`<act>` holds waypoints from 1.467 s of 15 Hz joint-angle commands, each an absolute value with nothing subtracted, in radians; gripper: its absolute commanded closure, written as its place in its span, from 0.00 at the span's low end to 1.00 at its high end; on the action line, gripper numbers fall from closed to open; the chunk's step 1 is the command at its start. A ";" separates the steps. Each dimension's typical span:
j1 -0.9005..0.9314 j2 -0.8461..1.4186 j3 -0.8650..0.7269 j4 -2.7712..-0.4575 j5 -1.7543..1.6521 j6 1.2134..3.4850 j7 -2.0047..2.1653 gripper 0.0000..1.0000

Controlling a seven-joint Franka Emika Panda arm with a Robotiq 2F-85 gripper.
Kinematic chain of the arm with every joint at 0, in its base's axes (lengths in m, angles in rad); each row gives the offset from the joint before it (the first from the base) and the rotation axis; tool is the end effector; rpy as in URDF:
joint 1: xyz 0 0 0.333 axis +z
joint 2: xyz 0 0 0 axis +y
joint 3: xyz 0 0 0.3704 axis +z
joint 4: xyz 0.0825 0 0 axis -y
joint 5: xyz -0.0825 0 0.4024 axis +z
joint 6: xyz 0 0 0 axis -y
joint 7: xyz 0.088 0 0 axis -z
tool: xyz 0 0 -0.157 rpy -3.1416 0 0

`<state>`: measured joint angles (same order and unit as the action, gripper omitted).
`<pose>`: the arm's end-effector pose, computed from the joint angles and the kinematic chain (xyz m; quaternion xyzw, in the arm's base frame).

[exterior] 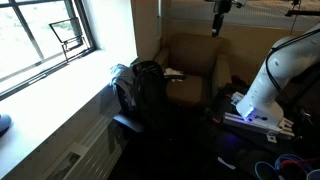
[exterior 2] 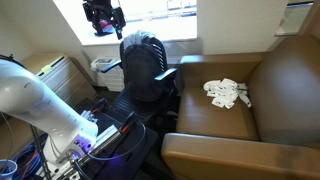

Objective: Remove the grey cloth from the backrest of the chair and put it on the brown sofa

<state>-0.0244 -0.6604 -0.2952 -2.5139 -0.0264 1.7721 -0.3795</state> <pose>0.3071 -0.1112 0.4697 -0.9935 -0.0673 0.0241 0.0888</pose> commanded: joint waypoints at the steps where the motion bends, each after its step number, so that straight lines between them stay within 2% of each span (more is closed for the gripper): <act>1: -0.045 -0.656 -0.278 -2.512 -0.016 1.771 -0.390 0.00; 6: -0.045 -0.656 -0.278 -2.512 -0.015 1.771 -0.390 0.00; 8: 0.054 -0.458 -0.283 -2.413 0.046 1.861 -0.471 0.00; 13: 0.161 -0.278 -0.121 -2.256 0.045 1.846 -0.499 0.00; 19: 0.212 0.072 0.081 -1.936 -0.038 1.823 -0.553 0.00; 20: 0.191 -0.067 0.083 -2.073 -0.013 1.864 -0.498 0.00; 22: 0.192 -0.011 0.104 -2.037 -0.016 1.866 -0.487 0.00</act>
